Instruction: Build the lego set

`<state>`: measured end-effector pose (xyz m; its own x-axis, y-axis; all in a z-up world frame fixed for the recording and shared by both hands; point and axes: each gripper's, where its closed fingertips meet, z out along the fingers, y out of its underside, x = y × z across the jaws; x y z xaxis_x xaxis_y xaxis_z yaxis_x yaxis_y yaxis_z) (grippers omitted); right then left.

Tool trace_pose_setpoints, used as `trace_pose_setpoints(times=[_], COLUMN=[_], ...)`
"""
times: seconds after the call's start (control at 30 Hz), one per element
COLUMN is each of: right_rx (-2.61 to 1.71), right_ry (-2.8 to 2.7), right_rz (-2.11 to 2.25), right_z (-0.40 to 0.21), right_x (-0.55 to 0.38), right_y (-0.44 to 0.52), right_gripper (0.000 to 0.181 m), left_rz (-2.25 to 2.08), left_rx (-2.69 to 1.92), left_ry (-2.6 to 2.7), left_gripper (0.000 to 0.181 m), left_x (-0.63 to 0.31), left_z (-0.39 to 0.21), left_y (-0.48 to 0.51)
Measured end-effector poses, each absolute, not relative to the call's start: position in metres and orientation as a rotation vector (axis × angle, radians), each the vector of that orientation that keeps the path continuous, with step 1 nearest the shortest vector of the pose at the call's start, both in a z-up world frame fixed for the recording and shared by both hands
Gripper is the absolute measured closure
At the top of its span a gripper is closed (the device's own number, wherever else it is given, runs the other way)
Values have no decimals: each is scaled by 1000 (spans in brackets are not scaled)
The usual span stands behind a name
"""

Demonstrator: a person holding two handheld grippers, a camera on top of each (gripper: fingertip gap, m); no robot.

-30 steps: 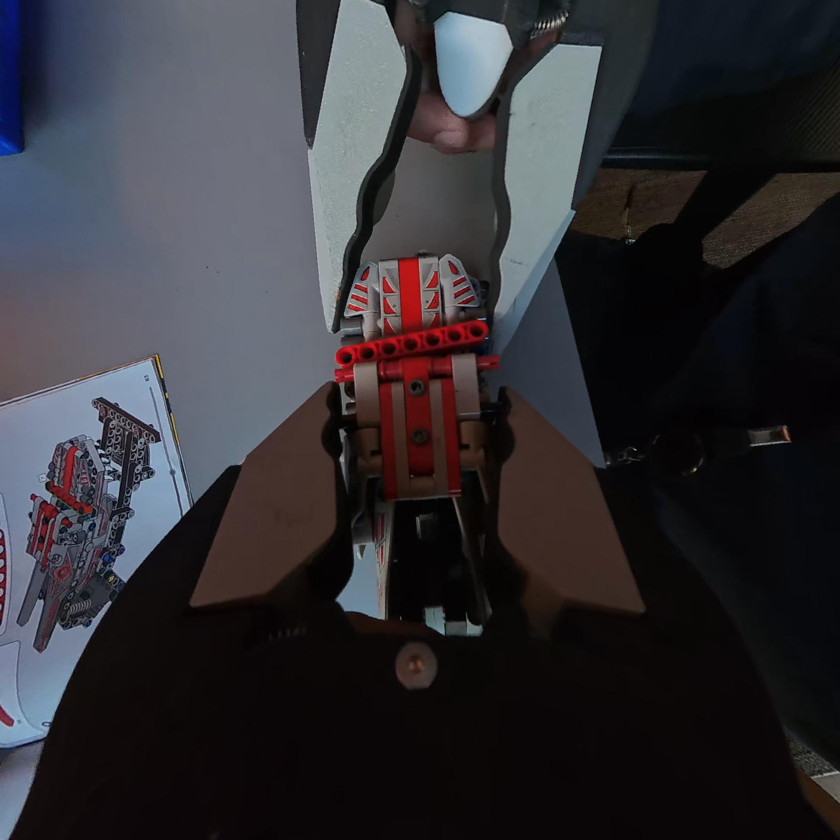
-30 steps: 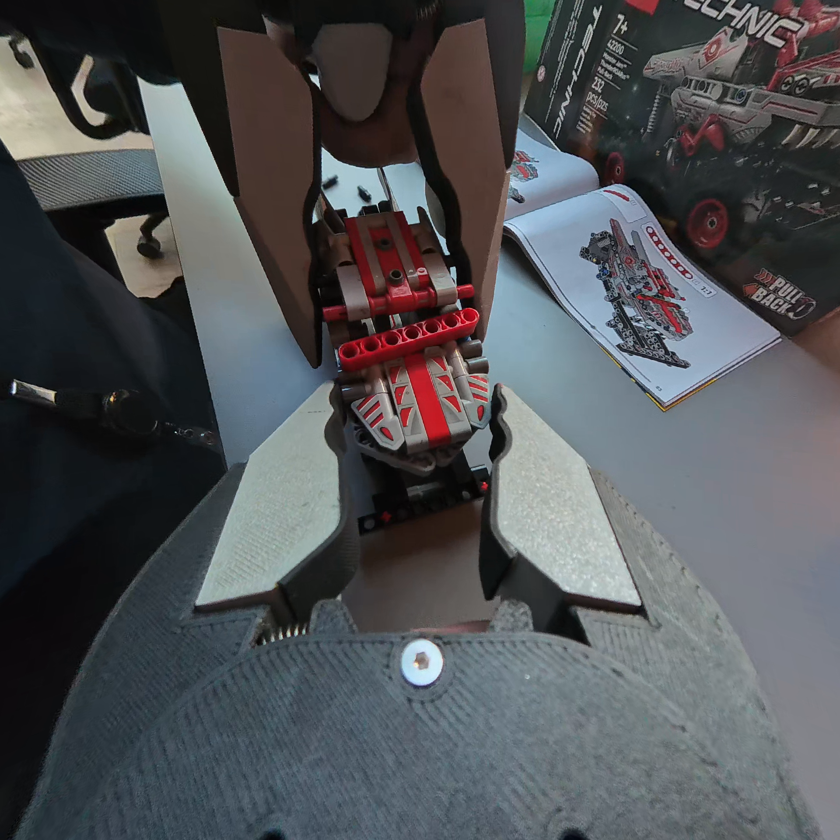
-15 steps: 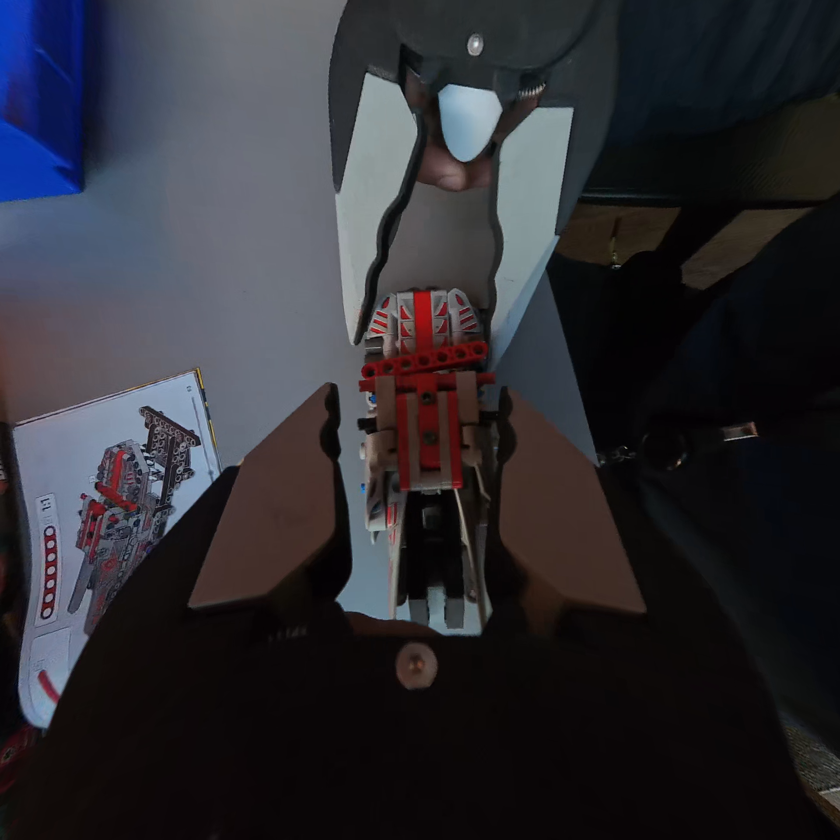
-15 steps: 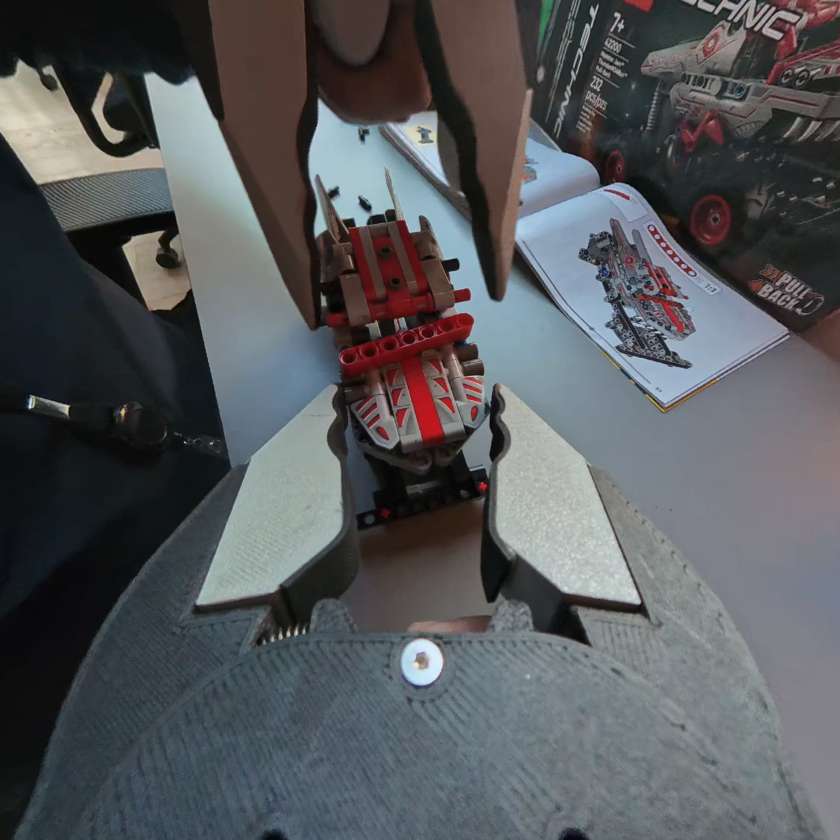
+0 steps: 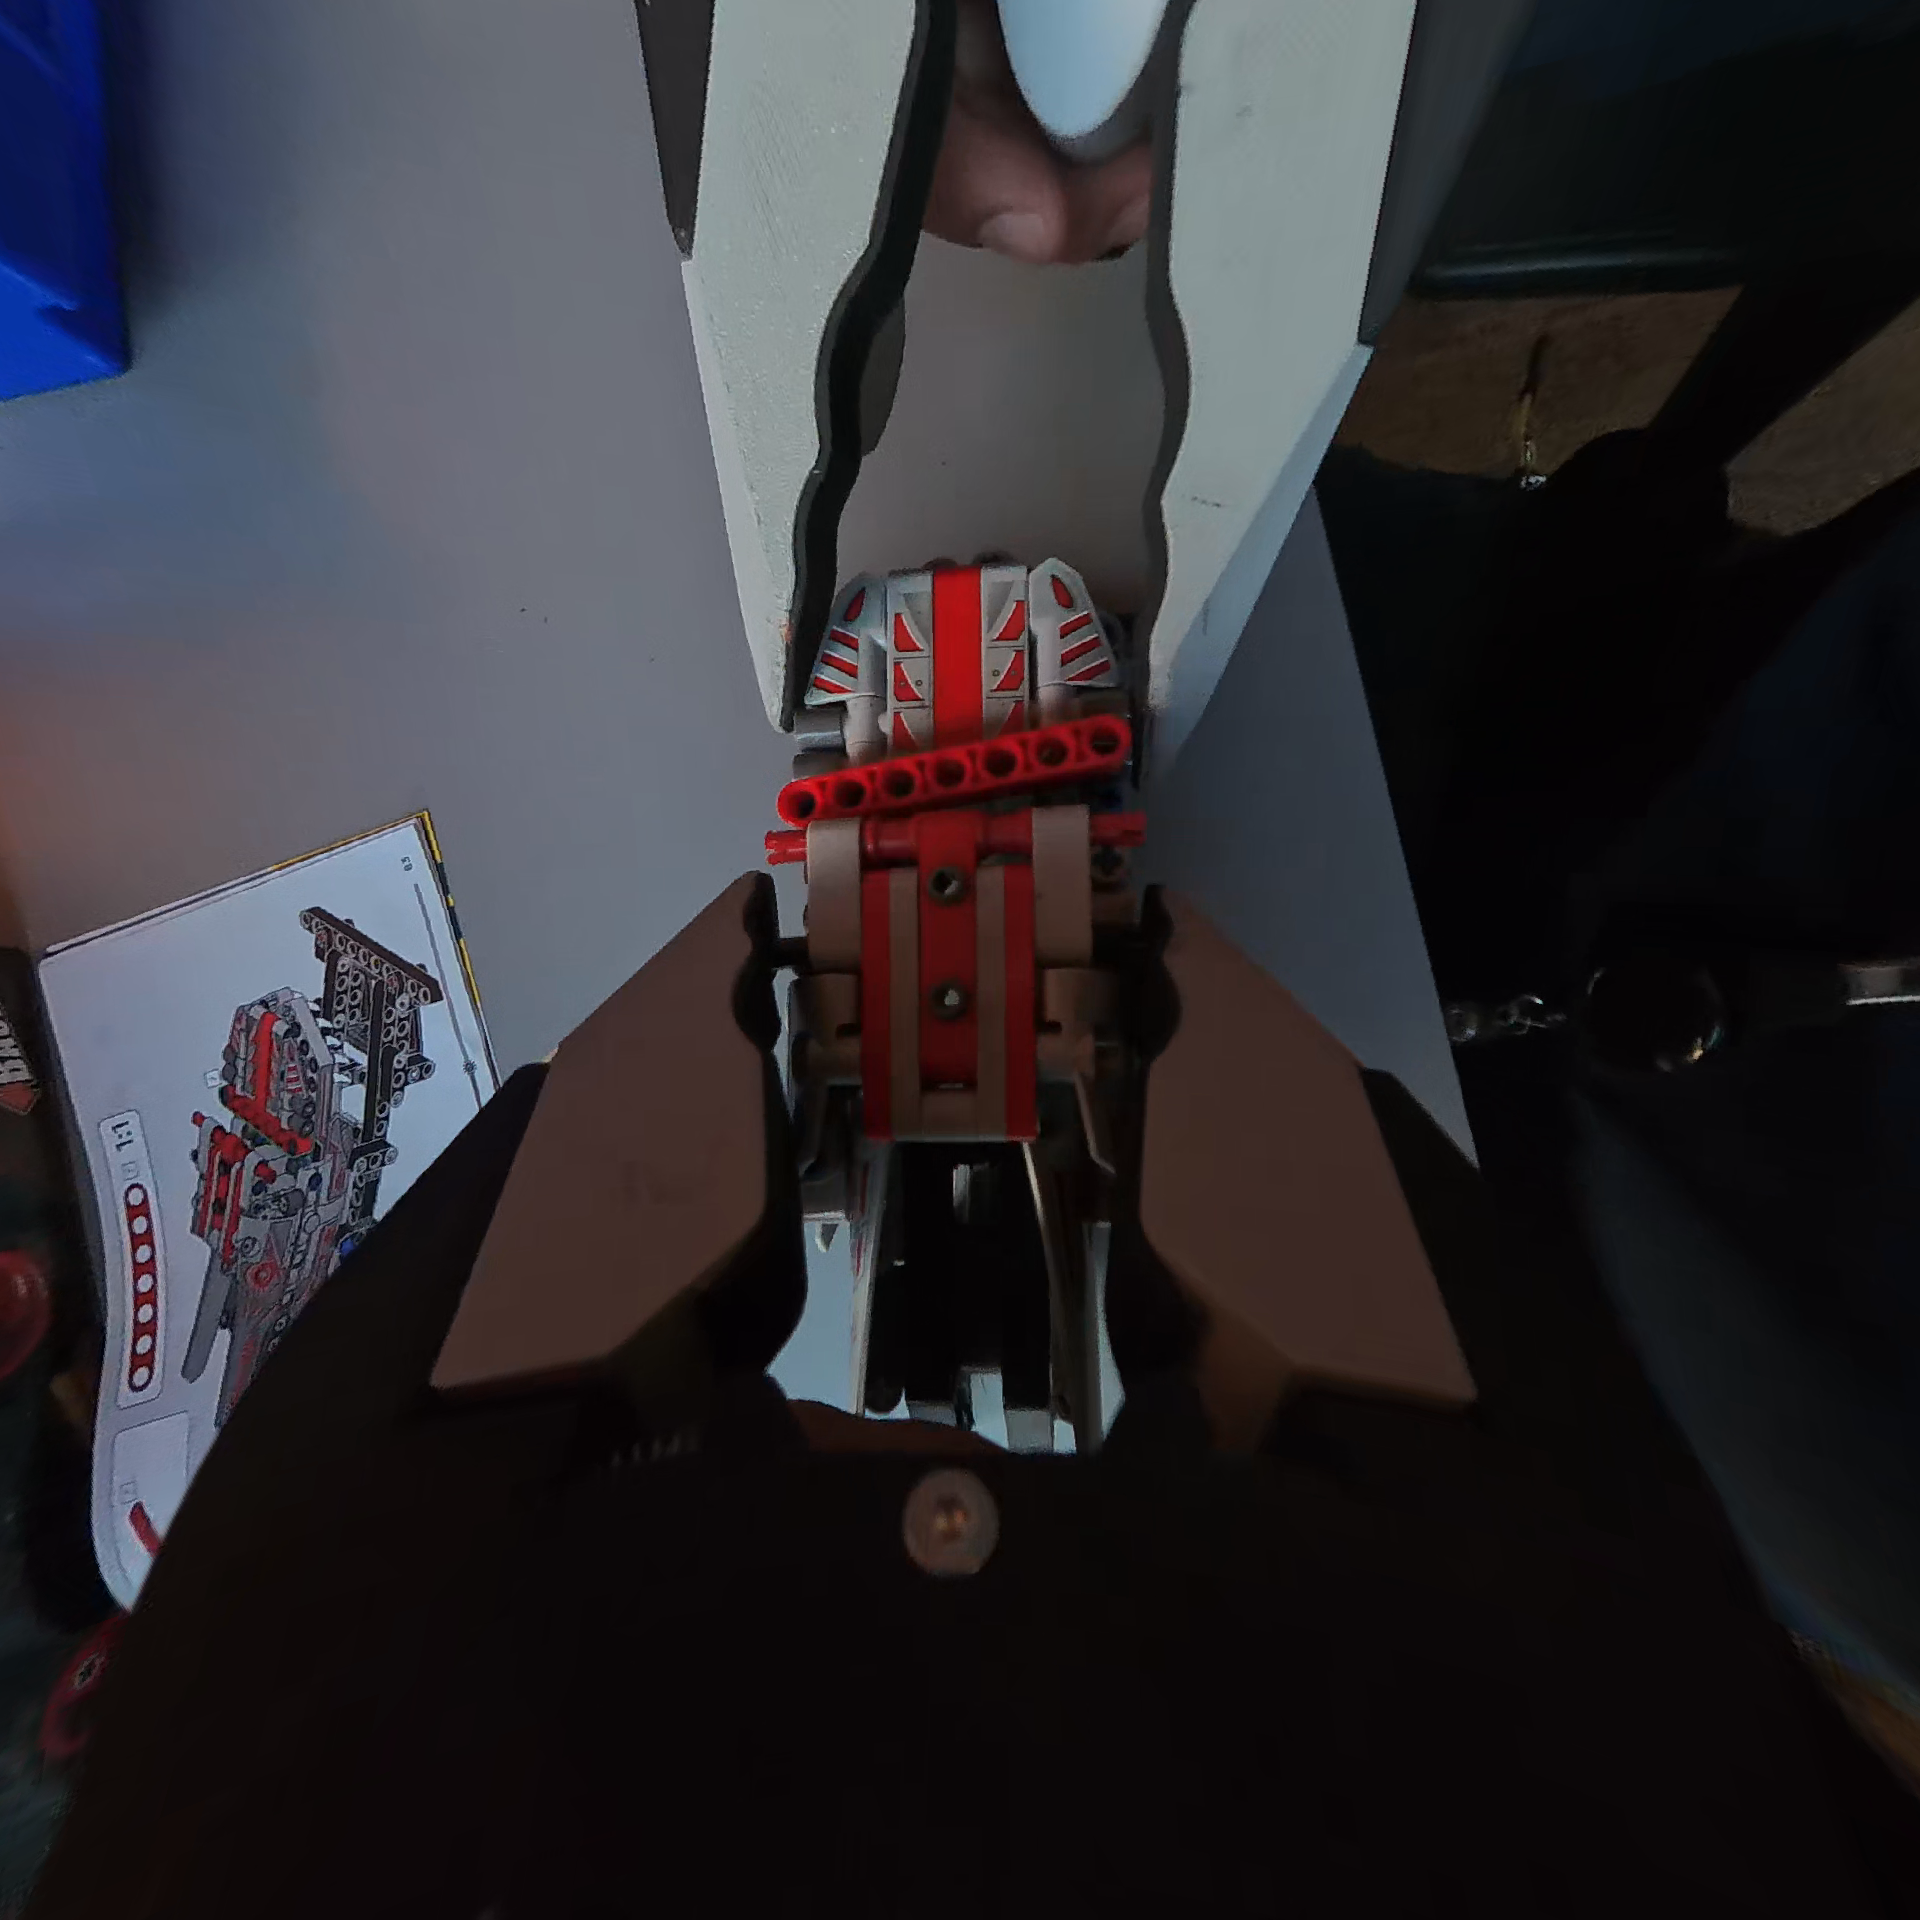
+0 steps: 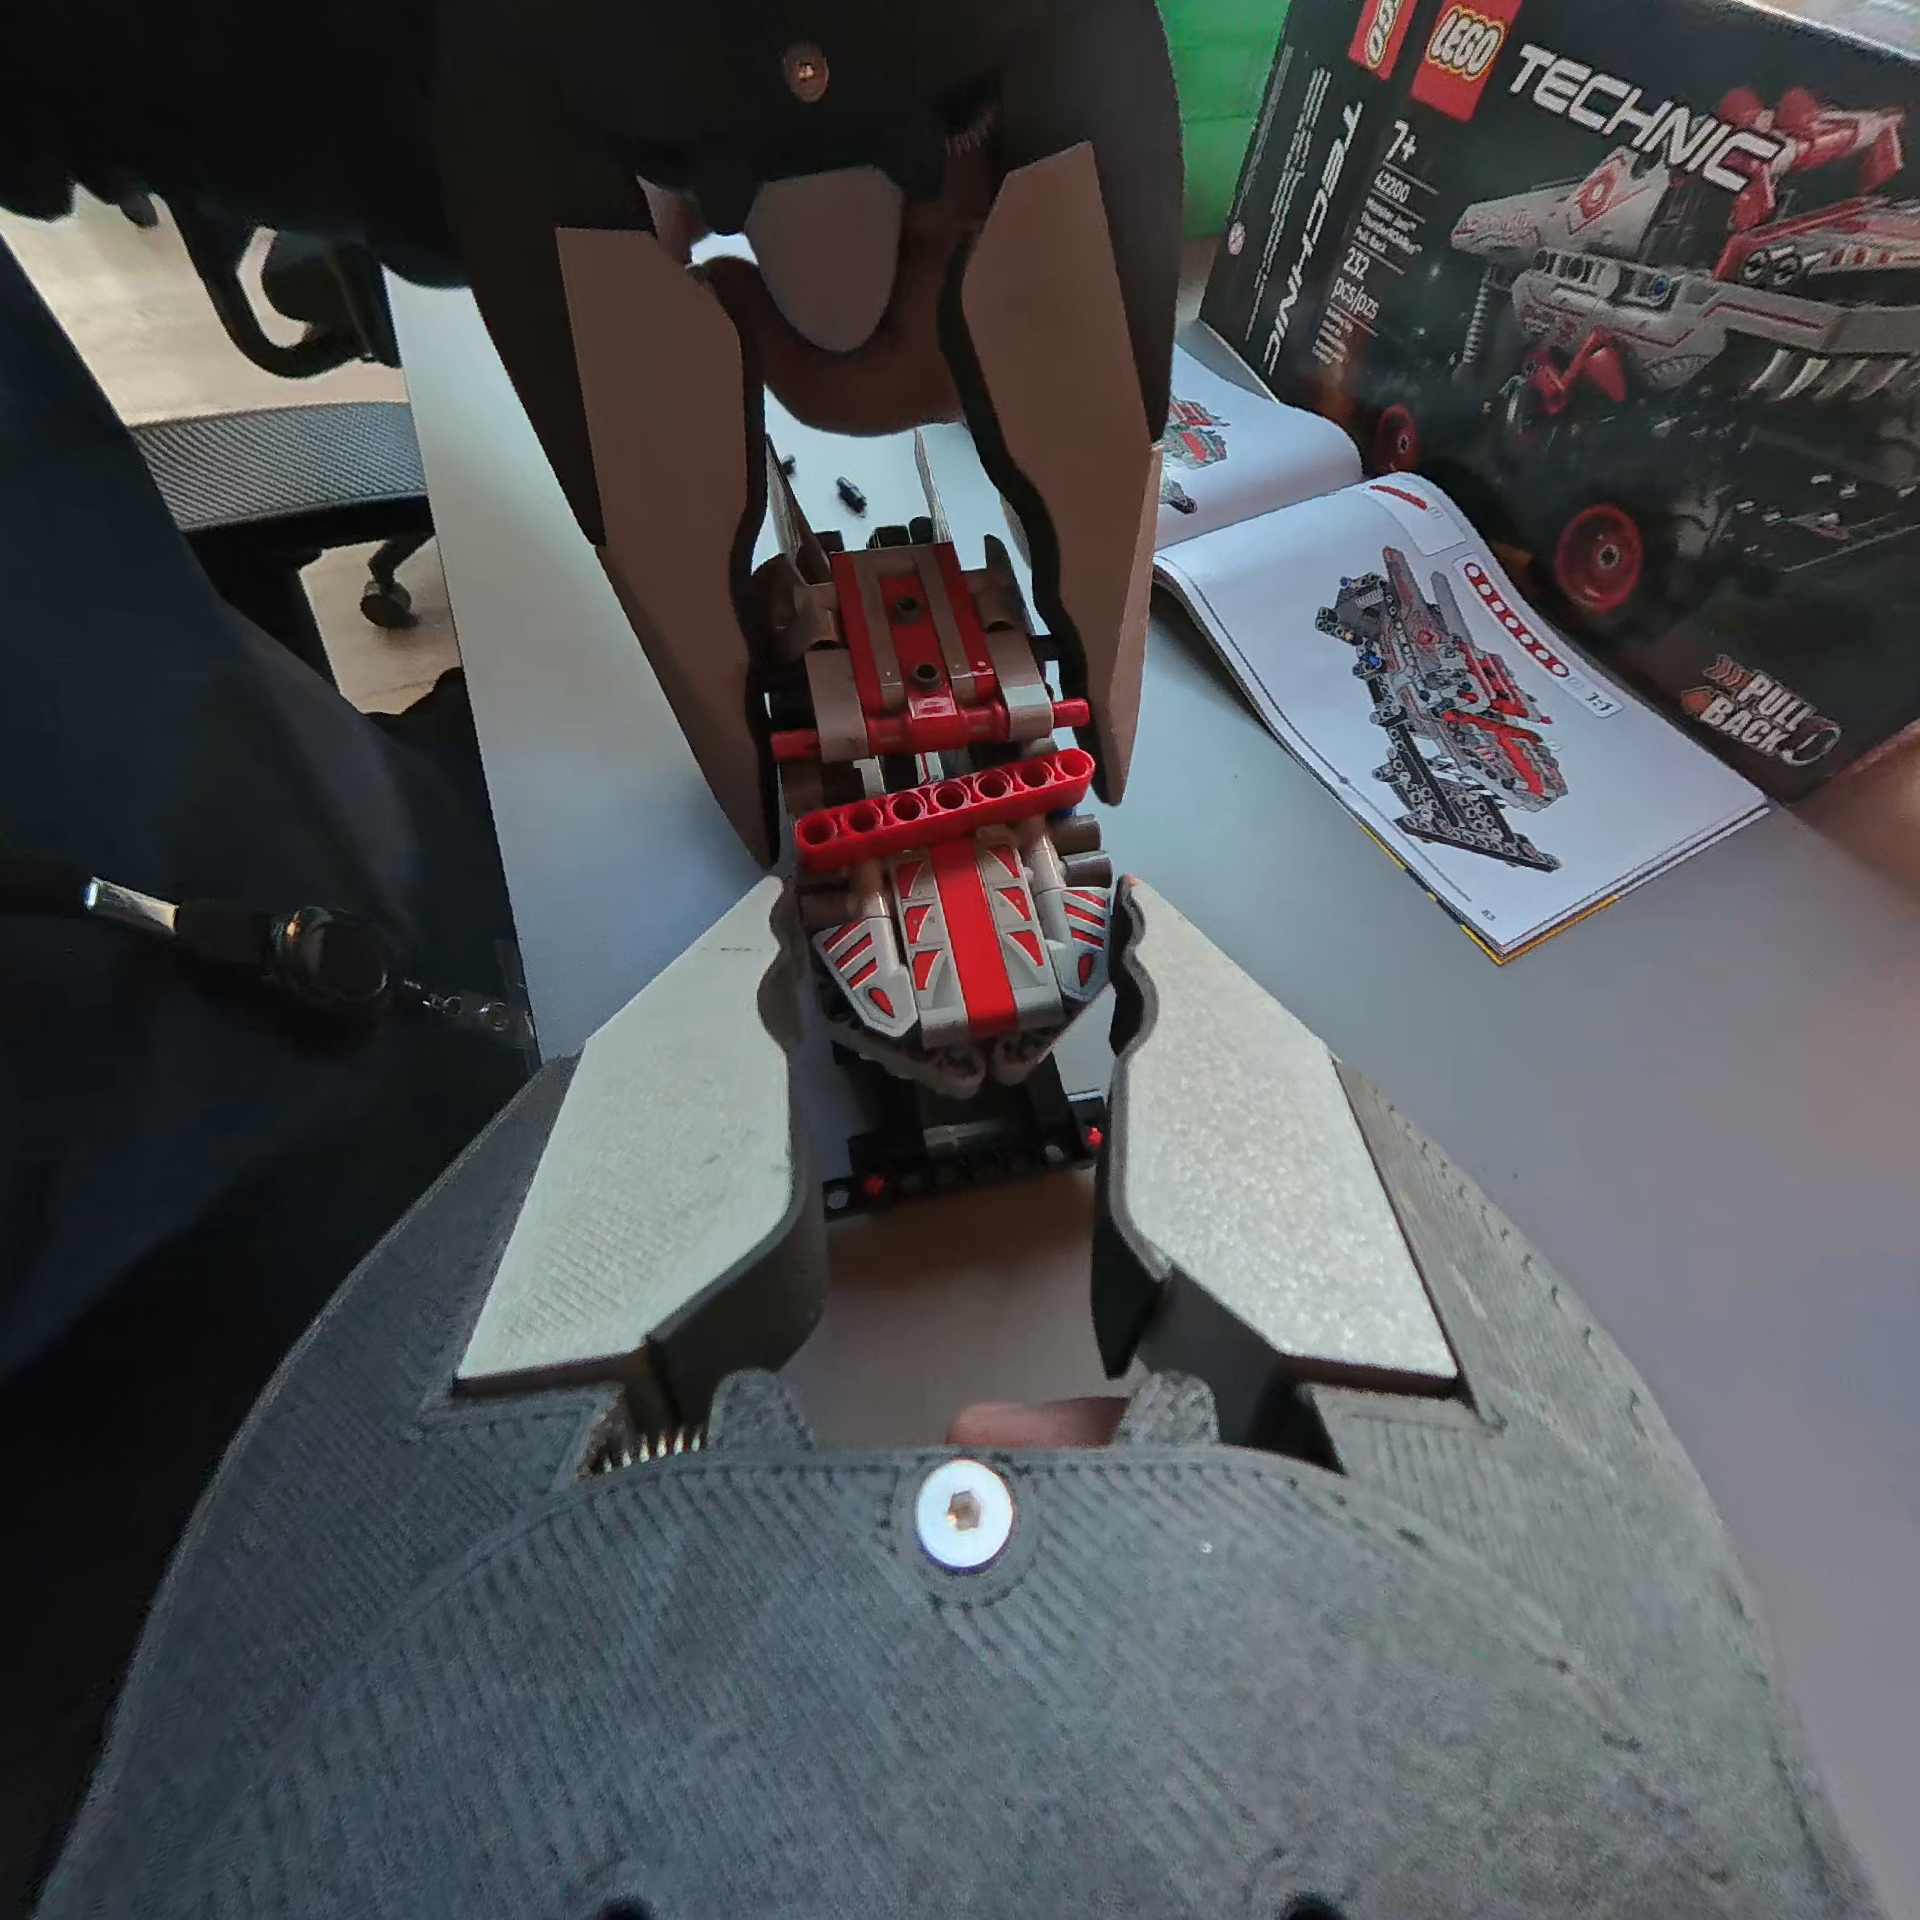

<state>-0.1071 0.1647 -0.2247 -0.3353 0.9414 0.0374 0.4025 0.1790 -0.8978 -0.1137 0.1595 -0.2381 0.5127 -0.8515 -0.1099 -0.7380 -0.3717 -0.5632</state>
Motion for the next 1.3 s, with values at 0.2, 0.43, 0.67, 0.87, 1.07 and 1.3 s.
trace_pose_setpoints(times=[0.2, 0.43, 0.67, 0.87, 1.07, 1.3], right_rx=[-1251, -1075, -1079, -1082, -1038, -1037], right_ry=[-1790, -1910, -1943, -1890, -1812, -1803], right_rz=[1074, 1065, 1046, 1080, 1166, 1182], right_z=[-223, -207, -213, -212, -201, -202], right_x=[-106, -86, -94, -95, -98, -99], right_y=[165, 151, 143, 143, 140, 137], right_gripper=[124, 165, 180, 181, 181, 172], left_rz=[-308, -308, -300, -309, -293, -313], left_rx=[-2180, -2177, -2171, -2156, -2159, -2175], left_ry=[1252, 1246, 1238, 1242, 1242, 1218], left_gripper=[115, 115, 115, 116, 117, 117], left_x=[-113, -113, -113, -113, -112, -111], left_z=[-238, -238, -237, -237, -237, -237], left_y=[159, 161, 161, 161, 162, 163])
